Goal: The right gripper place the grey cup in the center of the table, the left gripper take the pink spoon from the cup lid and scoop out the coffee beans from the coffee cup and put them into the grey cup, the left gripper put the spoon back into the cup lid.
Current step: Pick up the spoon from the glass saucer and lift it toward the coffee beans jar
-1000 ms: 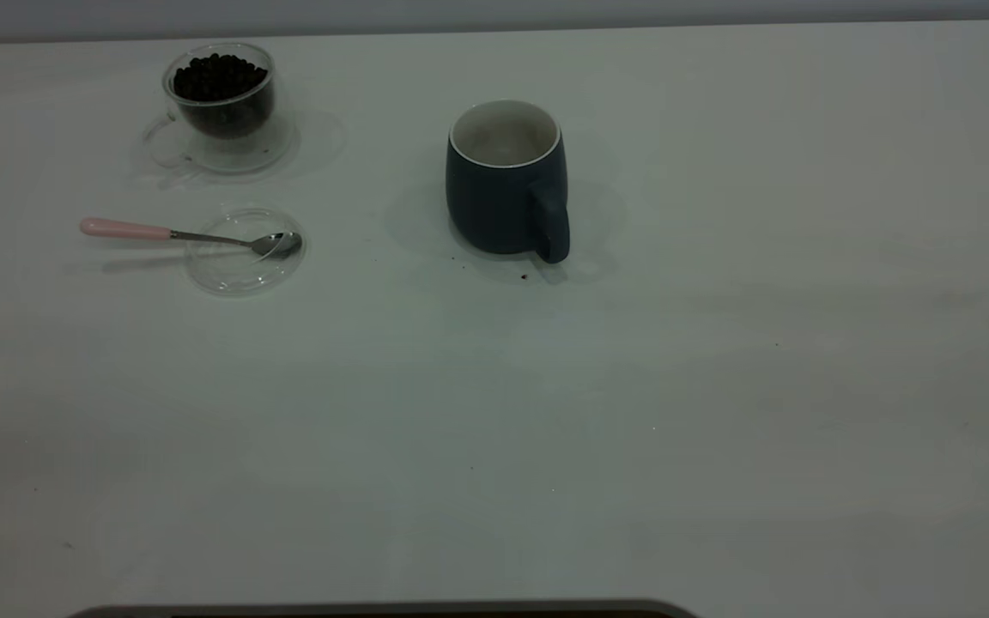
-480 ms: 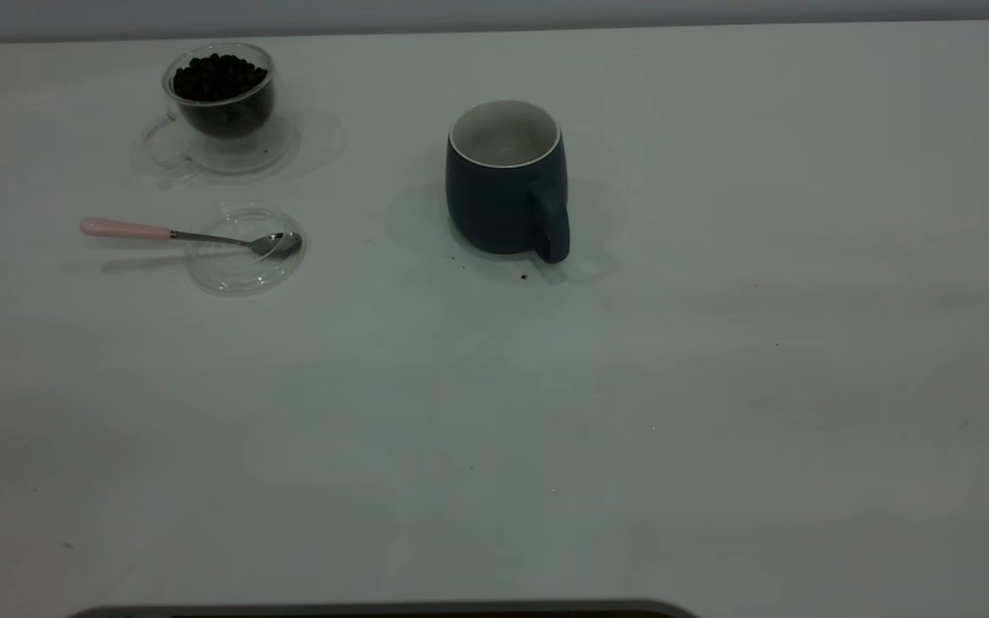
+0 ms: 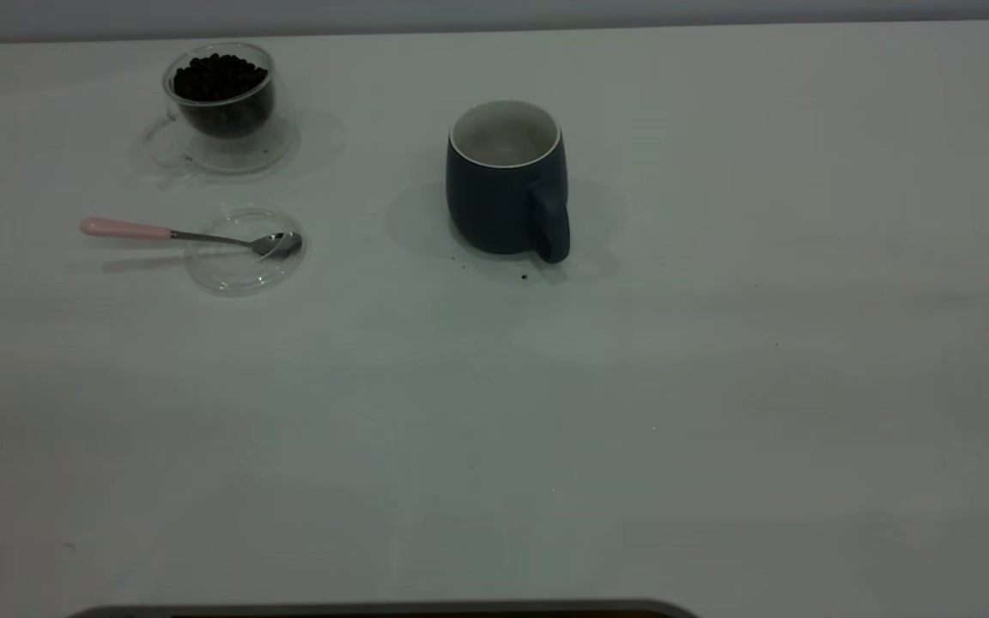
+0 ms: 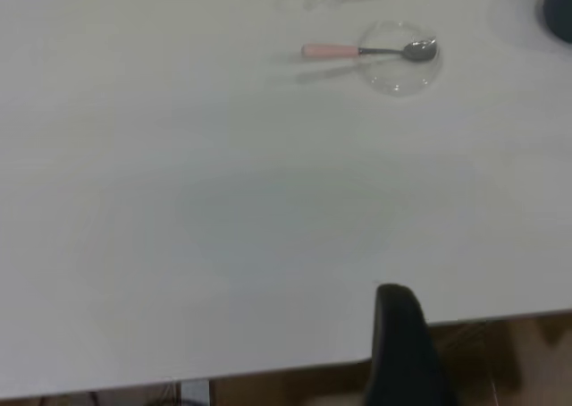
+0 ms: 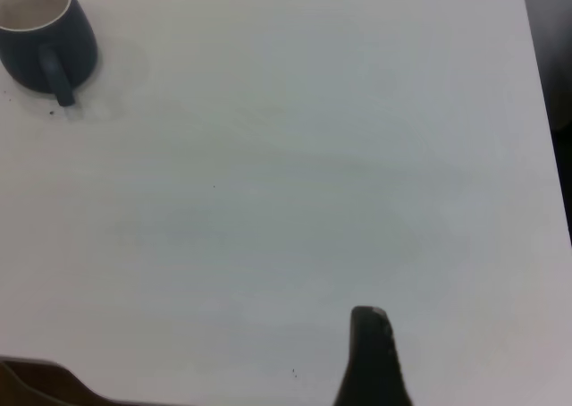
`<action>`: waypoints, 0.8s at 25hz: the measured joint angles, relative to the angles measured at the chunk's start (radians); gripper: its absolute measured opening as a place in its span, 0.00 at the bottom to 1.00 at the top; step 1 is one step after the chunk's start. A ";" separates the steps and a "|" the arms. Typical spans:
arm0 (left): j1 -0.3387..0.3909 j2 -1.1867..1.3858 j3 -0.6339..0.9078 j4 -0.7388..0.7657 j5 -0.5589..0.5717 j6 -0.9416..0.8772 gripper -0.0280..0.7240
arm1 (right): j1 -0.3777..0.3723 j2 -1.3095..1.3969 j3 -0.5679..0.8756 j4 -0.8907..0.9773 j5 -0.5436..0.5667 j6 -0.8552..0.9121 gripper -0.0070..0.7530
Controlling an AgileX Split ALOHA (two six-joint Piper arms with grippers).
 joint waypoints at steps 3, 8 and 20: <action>0.000 0.207 -0.069 -0.005 -0.064 -0.010 0.72 | 0.000 0.000 0.000 0.000 0.000 0.000 0.79; 0.000 0.598 -0.224 -0.063 -0.152 -0.006 0.80 | 0.000 0.000 0.000 0.000 0.000 0.000 0.79; 0.130 1.187 -0.506 -0.204 -0.222 0.229 0.99 | 0.000 0.000 0.000 0.000 0.000 0.000 0.79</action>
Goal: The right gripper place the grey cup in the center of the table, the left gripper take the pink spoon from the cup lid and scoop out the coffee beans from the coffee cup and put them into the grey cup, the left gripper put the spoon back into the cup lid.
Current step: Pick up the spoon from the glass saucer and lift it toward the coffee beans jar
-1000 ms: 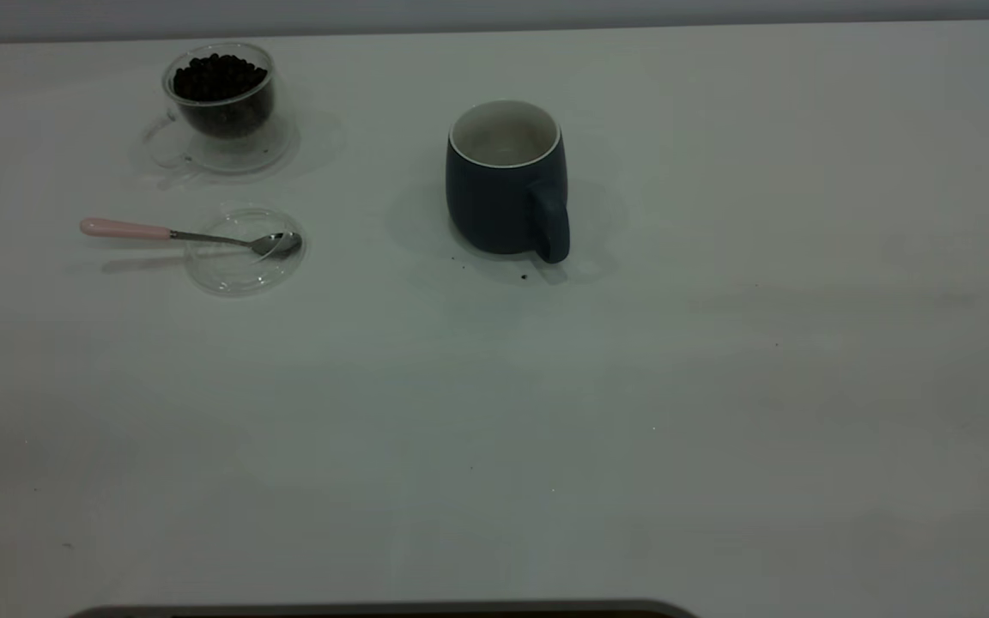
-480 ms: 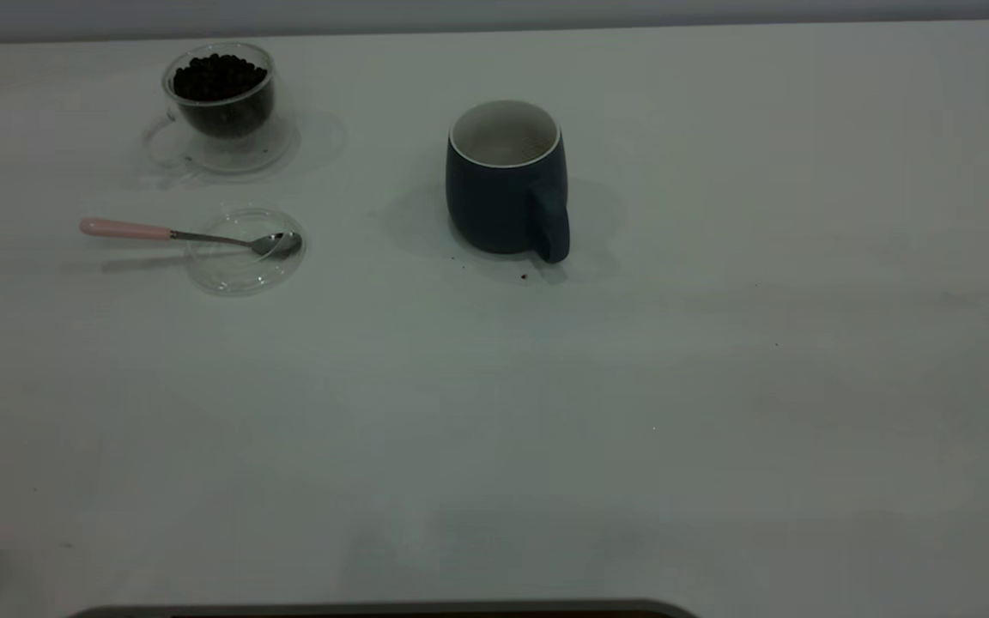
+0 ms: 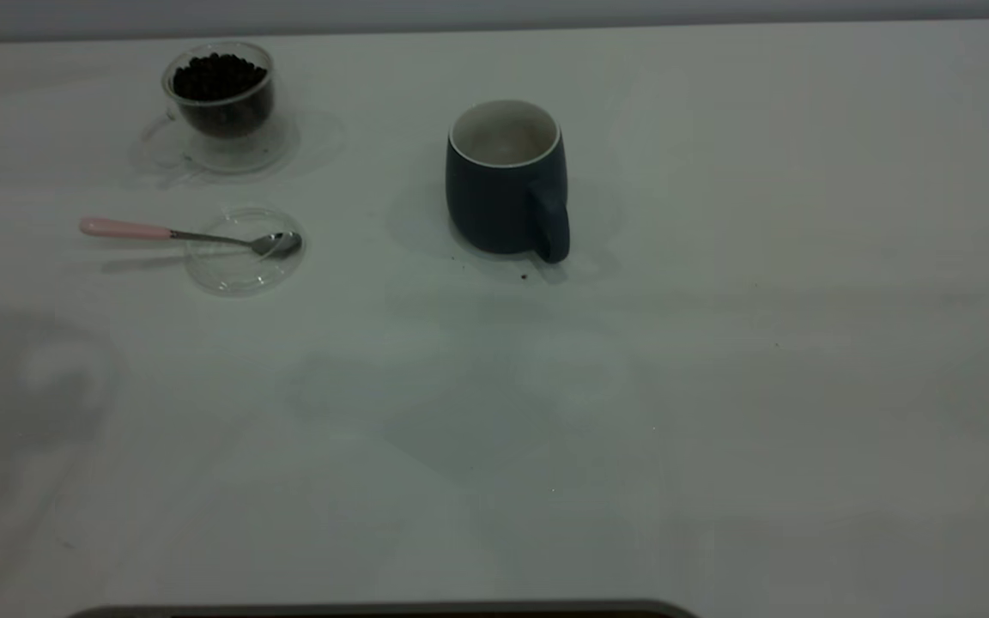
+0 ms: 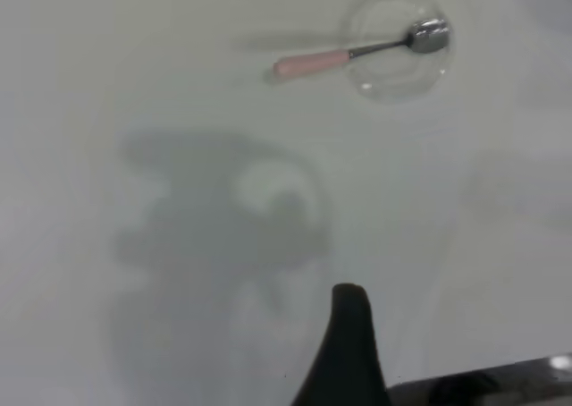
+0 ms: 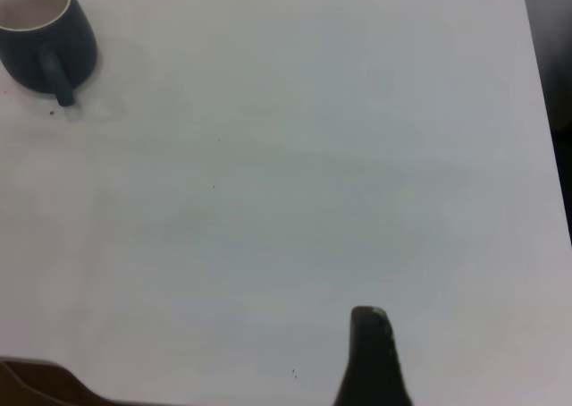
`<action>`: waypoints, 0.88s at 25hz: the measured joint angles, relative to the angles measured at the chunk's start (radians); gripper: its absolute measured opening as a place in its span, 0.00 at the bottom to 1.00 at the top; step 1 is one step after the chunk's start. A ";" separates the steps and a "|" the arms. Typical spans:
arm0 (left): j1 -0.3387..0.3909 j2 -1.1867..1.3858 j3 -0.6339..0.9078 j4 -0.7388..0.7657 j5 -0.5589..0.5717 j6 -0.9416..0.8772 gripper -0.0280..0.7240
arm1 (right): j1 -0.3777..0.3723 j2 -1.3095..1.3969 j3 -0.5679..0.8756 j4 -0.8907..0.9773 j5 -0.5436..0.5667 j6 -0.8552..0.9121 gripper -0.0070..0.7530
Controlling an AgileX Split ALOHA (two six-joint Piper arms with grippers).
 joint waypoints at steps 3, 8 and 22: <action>0.092 0.127 -0.049 -0.153 0.004 0.187 0.99 | 0.000 0.000 0.000 0.000 0.000 0.000 0.79; 0.238 0.362 -0.116 -0.401 0.071 0.478 0.99 | 0.000 0.000 0.000 0.000 0.000 0.000 0.79; 0.382 0.873 -0.355 -0.486 0.184 0.661 0.99 | 0.000 0.000 0.000 0.000 0.000 0.000 0.79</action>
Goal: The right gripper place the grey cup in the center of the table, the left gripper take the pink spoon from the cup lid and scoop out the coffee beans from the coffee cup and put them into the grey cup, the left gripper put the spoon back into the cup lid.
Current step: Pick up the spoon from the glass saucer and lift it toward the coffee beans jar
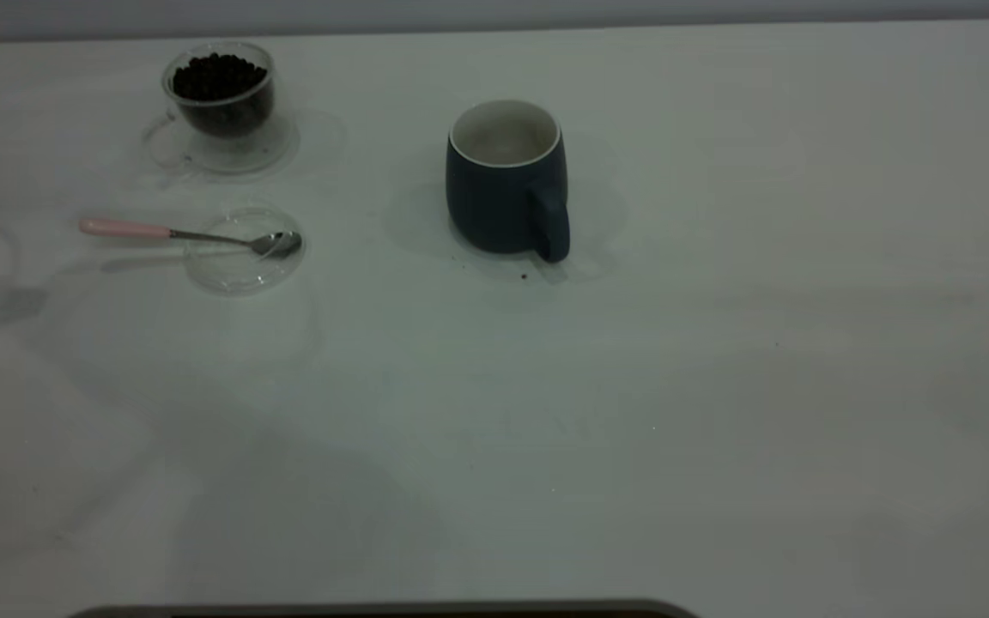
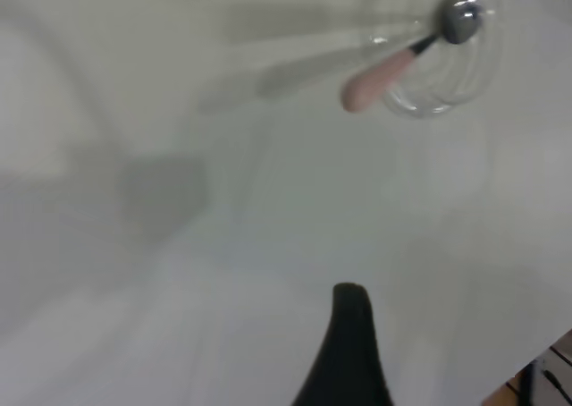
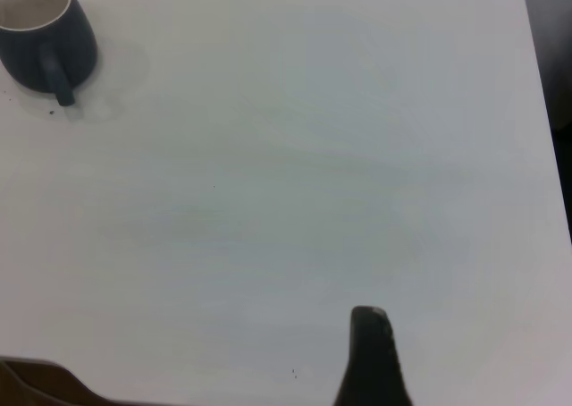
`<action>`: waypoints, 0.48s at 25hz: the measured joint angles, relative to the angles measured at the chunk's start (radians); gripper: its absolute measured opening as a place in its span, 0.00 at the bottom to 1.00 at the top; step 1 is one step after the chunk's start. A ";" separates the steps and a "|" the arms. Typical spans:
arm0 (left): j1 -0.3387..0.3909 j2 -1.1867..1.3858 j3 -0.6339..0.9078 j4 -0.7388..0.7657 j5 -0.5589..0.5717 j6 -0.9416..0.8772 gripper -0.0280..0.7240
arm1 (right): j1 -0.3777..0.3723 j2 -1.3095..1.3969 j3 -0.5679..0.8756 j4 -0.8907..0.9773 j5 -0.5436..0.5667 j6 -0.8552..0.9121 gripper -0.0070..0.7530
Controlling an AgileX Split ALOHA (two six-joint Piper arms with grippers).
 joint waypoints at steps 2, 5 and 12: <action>0.000 0.072 -0.046 -0.001 0.029 0.003 0.99 | 0.000 0.000 0.000 0.000 0.000 0.000 0.79; 0.000 0.153 -0.108 -0.028 0.051 0.024 0.99 | 0.000 0.000 0.000 0.000 0.000 0.000 0.79; 0.000 0.293 -0.194 -0.134 0.061 0.079 0.99 | 0.000 0.000 0.000 0.000 0.000 0.000 0.79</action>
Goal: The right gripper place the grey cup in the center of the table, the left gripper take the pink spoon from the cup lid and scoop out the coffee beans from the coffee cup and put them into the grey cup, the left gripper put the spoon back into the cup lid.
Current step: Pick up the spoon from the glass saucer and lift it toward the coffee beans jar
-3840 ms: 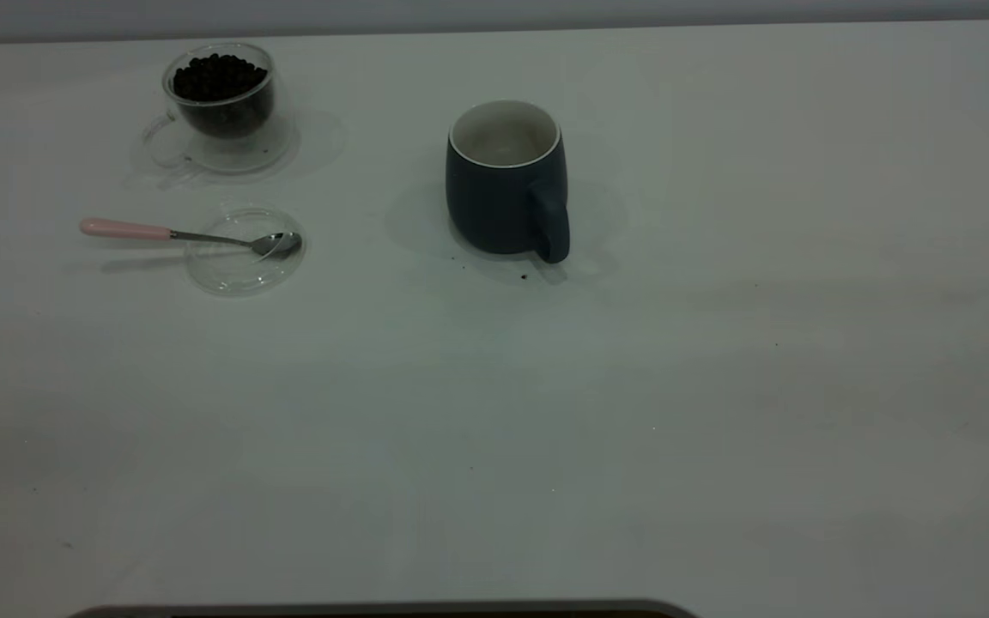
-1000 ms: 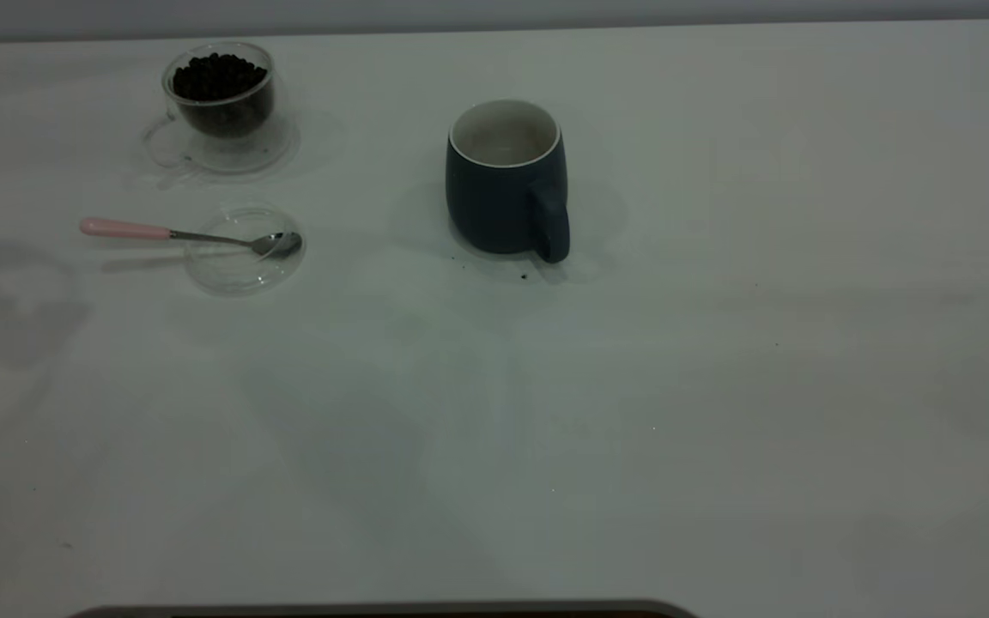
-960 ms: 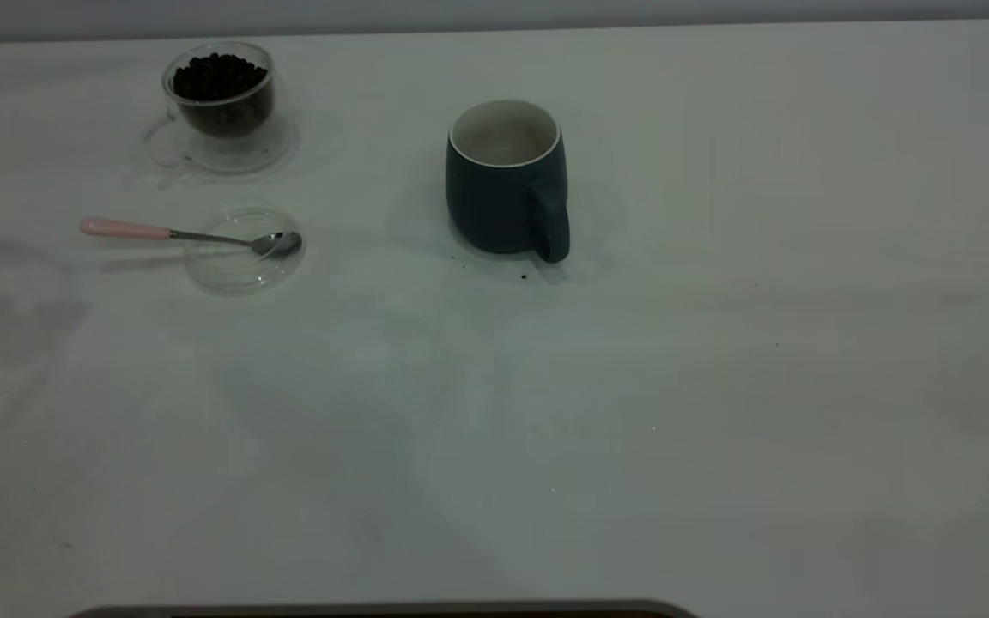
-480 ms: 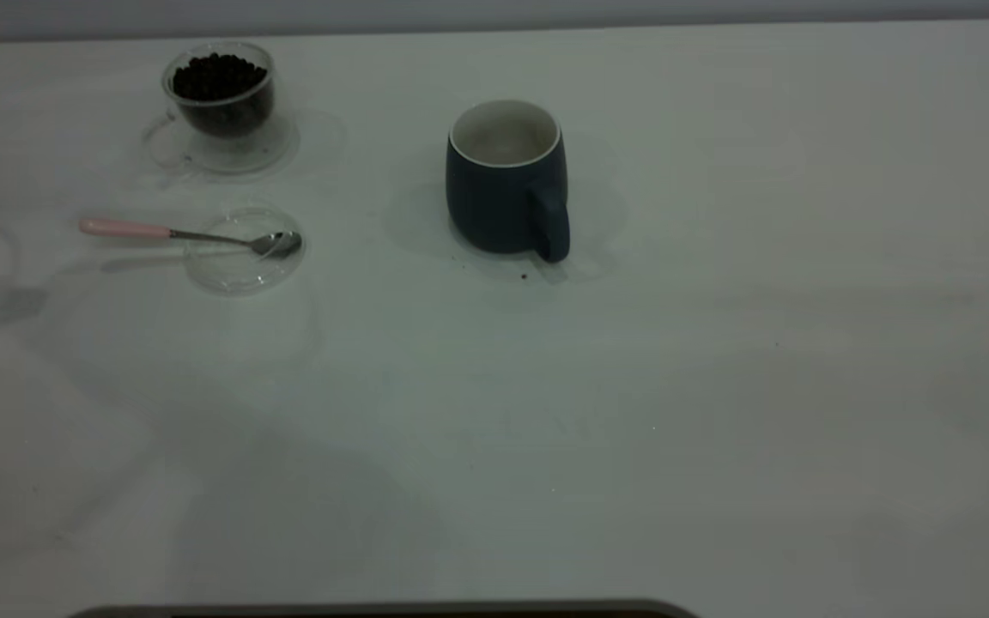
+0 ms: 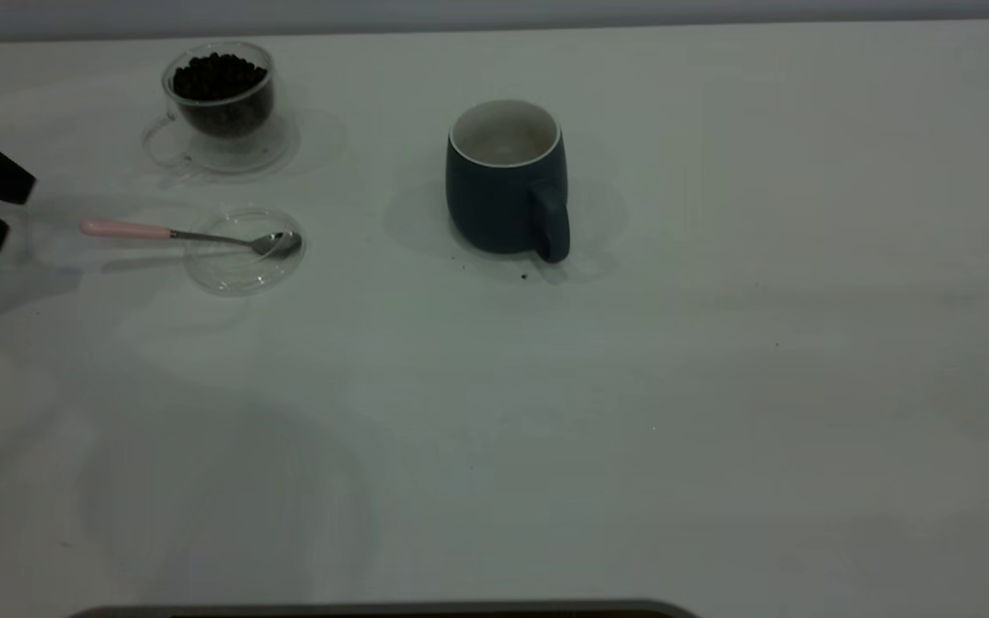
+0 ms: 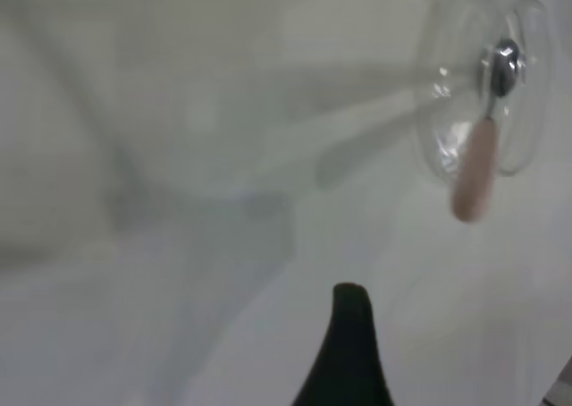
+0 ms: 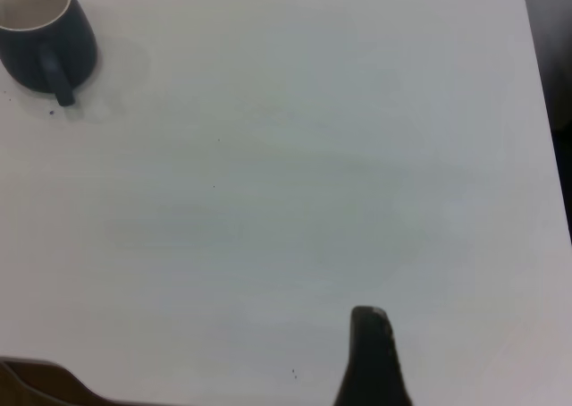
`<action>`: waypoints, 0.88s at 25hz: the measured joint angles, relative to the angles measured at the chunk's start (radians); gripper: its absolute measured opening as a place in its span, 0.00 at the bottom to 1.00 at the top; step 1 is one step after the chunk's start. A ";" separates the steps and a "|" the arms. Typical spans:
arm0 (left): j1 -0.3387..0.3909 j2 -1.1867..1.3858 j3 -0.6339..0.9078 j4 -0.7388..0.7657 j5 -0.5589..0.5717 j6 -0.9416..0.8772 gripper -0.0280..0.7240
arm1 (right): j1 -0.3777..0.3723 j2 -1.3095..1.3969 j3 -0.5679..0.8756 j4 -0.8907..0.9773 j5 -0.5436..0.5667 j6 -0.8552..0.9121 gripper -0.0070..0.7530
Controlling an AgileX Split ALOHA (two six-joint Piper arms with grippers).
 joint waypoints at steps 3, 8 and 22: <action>-0.006 0.039 -0.010 -0.040 0.005 0.032 0.99 | 0.000 0.000 0.000 0.000 0.000 0.000 0.79; -0.040 0.075 -0.012 -0.112 -0.009 0.098 0.99 | 0.000 0.000 0.000 0.000 0.000 0.000 0.78; -0.109 0.102 -0.012 -0.158 -0.028 0.124 0.86 | 0.000 0.000 0.000 0.000 0.000 0.000 0.78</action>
